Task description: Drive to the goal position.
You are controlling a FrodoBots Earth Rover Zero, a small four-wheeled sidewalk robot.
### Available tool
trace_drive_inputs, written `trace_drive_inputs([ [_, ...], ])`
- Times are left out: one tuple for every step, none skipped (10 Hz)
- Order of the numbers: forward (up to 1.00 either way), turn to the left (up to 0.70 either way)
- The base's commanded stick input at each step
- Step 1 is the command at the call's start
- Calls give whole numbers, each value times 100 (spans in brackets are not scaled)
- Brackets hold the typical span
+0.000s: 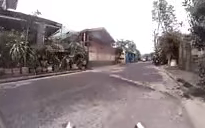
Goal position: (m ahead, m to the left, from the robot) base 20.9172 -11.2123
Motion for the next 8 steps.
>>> trace_drive_inputs([
  [100,-40],
  [100,-29],
  [100,-8],
  [100,0],
  [100,0],
  [100,0],
  [100,0],
  [100,0],
])
